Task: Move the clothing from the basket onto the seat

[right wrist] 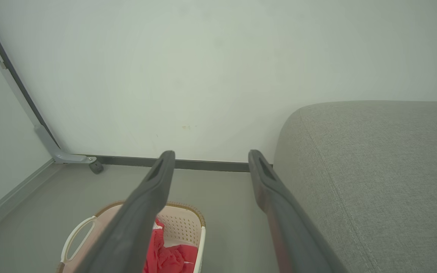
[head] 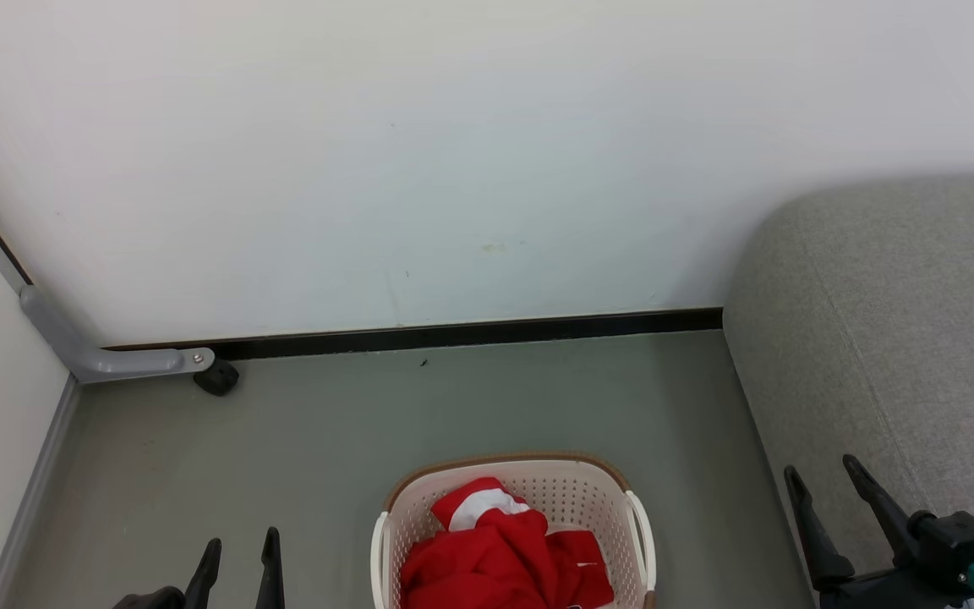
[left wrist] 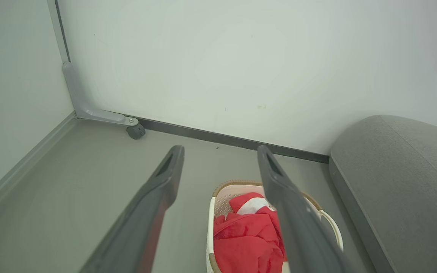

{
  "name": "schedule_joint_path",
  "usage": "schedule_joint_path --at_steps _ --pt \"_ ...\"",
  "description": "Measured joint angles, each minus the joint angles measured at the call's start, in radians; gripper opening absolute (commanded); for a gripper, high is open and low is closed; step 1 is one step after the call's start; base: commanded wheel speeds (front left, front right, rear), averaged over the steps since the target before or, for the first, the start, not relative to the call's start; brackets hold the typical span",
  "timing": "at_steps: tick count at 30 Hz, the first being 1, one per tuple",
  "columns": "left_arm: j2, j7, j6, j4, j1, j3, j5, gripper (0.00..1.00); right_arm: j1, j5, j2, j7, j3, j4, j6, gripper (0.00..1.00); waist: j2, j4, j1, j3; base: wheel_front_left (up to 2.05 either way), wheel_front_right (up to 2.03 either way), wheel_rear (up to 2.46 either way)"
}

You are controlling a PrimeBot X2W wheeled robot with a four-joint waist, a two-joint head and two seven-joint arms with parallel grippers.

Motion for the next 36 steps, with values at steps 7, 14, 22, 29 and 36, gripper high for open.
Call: schedule_joint_path --at_steps 7,14,22,29,36 --pt "-0.014 0.0 -0.009 0.003 0.0 0.021 0.012 1.0 0.005 0.0 0.004 0.0 -0.007 0.007 0.0 1.0 0.0 0.0 0.0 -0.001 0.0 0.0 0.0" --pt "-0.03 0.0 -0.017 0.004 0.001 0.036 0.023 1.0 0.006 -0.004 0.009 0.0 -0.013 0.01 0.0 1.0 -0.0001 0.0 0.0 -0.002 0.0 0.0 0.0" --pt "-0.039 0.0 -0.026 0.003 0.01 0.055 0.034 1.0 0.008 -0.013 0.015 0.0 -0.017 0.012 0.001 1.0 0.0 -0.001 0.0 -0.001 0.0 0.0 0.0" --pt "-0.046 0.0 -0.035 0.003 0.014 0.067 0.06 1.0 0.008 -0.018 0.021 0.0 -0.02 0.011 0.002 1.0 0.0 -0.005 0.0 0.003 0.0 0.0 0.0" --pt "-0.053 0.0 -0.044 0.002 0.014 0.081 0.066 1.0 0.009 -0.024 0.025 0.0 -0.025 0.004 0.003 1.0 0.0 -0.01 0.0 0.009 0.0 0.0 0.0"
